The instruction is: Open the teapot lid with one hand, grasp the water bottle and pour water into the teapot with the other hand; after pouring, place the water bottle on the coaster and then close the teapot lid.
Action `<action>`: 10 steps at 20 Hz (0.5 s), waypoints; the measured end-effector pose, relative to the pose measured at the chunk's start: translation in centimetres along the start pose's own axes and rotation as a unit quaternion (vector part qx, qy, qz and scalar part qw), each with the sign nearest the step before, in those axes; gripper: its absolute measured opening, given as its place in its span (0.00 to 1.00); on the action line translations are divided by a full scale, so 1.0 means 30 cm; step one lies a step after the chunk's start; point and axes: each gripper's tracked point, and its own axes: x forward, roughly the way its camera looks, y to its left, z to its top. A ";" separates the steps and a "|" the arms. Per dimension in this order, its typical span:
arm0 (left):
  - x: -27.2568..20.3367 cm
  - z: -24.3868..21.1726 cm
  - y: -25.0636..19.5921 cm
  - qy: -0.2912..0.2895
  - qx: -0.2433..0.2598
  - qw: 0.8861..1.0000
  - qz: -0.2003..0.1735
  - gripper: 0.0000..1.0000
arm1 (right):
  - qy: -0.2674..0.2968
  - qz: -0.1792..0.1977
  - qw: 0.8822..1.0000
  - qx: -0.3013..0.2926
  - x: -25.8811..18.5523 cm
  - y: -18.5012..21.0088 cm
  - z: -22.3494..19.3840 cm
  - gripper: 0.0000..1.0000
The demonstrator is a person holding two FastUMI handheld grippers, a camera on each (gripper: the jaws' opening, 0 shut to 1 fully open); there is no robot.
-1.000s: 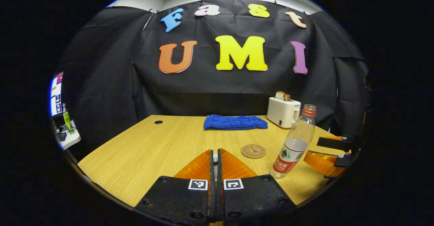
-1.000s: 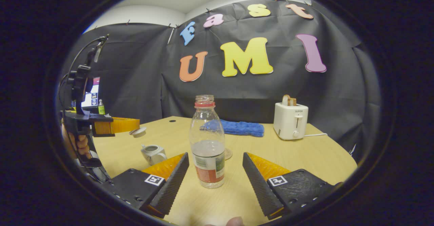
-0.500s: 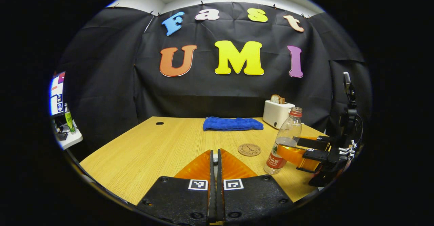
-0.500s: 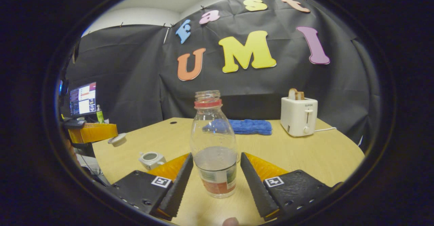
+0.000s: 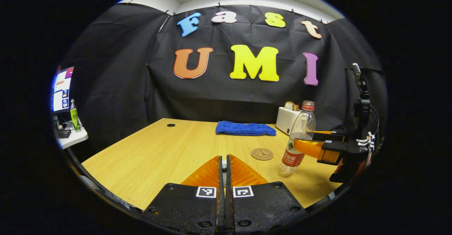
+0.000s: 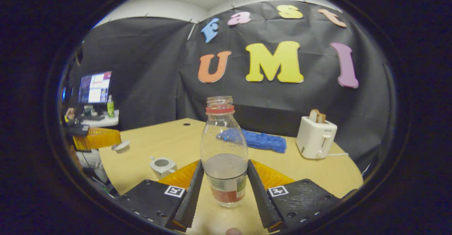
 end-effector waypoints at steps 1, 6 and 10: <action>-0.003 -0.002 0.016 -0.001 -0.002 1.000 0.002 0.03 | 0.012 -0.002 0.999 -0.052 0.015 0.014 -0.003 0.70; -0.018 -0.014 0.085 -0.003 -0.005 1.000 0.015 0.03 | 0.020 -0.052 0.944 -0.324 0.096 0.034 -0.005 0.70; -0.024 -0.018 0.123 -0.006 -0.005 1.000 0.022 0.03 | 0.029 -0.069 0.897 -0.437 0.146 0.042 -0.033 0.71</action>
